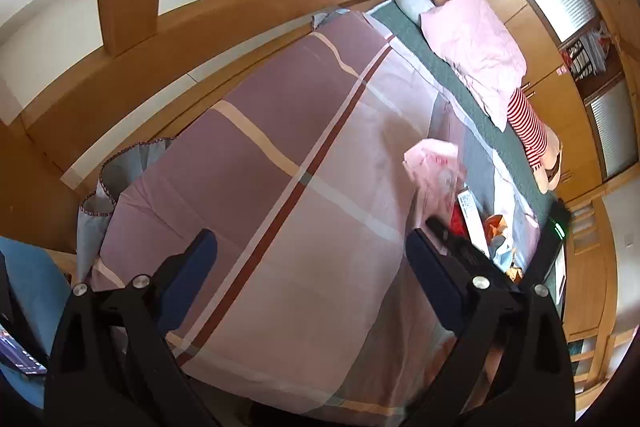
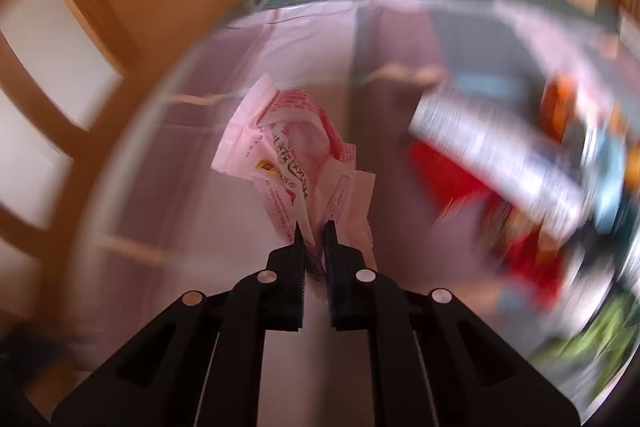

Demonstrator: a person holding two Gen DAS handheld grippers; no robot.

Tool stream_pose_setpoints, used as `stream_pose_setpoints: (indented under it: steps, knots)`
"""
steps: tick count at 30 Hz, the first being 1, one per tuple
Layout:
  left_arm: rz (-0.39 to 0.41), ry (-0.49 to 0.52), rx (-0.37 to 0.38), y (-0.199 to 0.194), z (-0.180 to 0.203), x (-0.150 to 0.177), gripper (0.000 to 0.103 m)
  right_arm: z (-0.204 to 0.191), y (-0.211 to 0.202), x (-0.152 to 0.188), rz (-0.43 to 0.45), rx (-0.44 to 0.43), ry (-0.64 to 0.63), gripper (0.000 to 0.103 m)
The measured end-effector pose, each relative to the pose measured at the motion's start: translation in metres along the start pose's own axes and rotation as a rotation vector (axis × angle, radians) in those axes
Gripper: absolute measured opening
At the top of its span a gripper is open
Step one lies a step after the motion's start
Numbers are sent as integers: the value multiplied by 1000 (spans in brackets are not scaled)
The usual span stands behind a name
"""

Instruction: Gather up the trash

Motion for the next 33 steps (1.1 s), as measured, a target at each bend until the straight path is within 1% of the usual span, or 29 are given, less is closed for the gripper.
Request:
stream_pose_setpoints:
  steps: [1, 2, 3, 4, 5, 7, 8, 9, 10, 11, 12, 13, 14, 15, 17, 18, 20, 21, 22, 23, 26, 28, 29, 30, 31, 32, 33]
  knots:
    - [-3, -3, 2, 1, 0, 1, 95, -4, -1, 16, -51, -65, 13, 11]
    - [-5, -4, 2, 1, 1, 1, 95, -7, -1, 27, -85, -108, 11, 16]
    - [-7, -4, 0, 0, 0, 2, 95, -11, 2, 43, -139, -156, -1, 23]
    - [-10, -4, -6, 2, 0, 3, 95, -12, 5, 56, -188, -167, -6, 45]
    - [-15, -4, -9, 3, -1, 4, 95, -10, 3, 62, -188, -153, 2, 56]
    - [-30, -8, -10, 5, -2, 7, 95, -6, -12, 63, -124, -136, -1, 56]
    - [-39, -13, -10, 7, -3, 8, 95, 2, -27, 55, -56, -108, 1, 56]
    - [-47, -16, -9, 9, -3, 9, 95, 14, -44, 45, 28, -46, 7, 56]
    - [-56, -19, -8, 11, -4, 11, 95, 26, -58, 37, 97, 26, 12, 56]
    - [-67, -21, -6, 14, -4, 12, 95, 42, -74, 28, 167, 125, 23, 56]
    - [-77, -23, -5, 16, -5, 13, 95, 60, -85, 21, 210, 227, 42, 56]
    - [-87, -26, -3, 17, -5, 14, 95, 75, -88, 16, 221, 289, 59, 56]
    - [-96, -30, 0, 19, -6, 15, 95, 90, -88, 13, 209, 309, 85, 56]
    - [-101, -33, 4, 19, -6, 15, 95, 102, -83, 11, 180, 276, 126, 56]
    - [-105, -41, 11, 20, -5, 16, 95, 111, -71, 13, 130, 191, 180, 50]
    - [-105, -44, 13, 20, -5, 16, 95, 113, -63, 13, 100, 195, 184, 49]
    - [-107, -46, 13, 21, -4, 17, 96, 115, -49, 14, 58, 265, 180, 48]
    - [-111, -44, 11, 23, -4, 18, 96, 116, -46, 11, 49, 265, 178, 46]
    - [-116, -43, 9, 23, -3, 19, 96, 113, -41, 11, 40, 241, 172, 35]
    - [-120, -43, 9, 24, -4, 19, 96, 109, -37, 13, 38, 225, 164, 21]
    - [-128, -57, 9, 25, -7, 20, 96, 95, -38, 12, 69, 191, 114, 20]
    - [-126, -70, 16, 24, -9, 18, 96, 83, -41, 17, 61, 100, 92, 19]
    - [-121, -74, 19, 22, -10, 17, 96, 75, -40, 21, 40, 18, 90, 19]
    - [-118, -77, 20, 21, -11, 17, 96, 64, -37, 28, -1, -86, 81, 19]
    - [-116, -81, 21, 21, -12, 16, 96, 53, -35, 32, -38, -152, 63, 19]
    - [-116, -88, 22, 21, -14, 15, 96, 43, -32, 38, -76, -190, 31, 19]
    - [-115, -96, 23, 21, -16, 15, 96, 33, -29, 44, -107, -181, -20, 19]
Point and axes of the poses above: each gripper's, at about its wrist camera, not at the fingertips, and y roughly the way its jaws point, z to its right, x to its underside, the point moved 5 cm from there along y, roughly the way its jaws point, and after that the axes turned 5 degrees about -z, right-handed, at the moved point
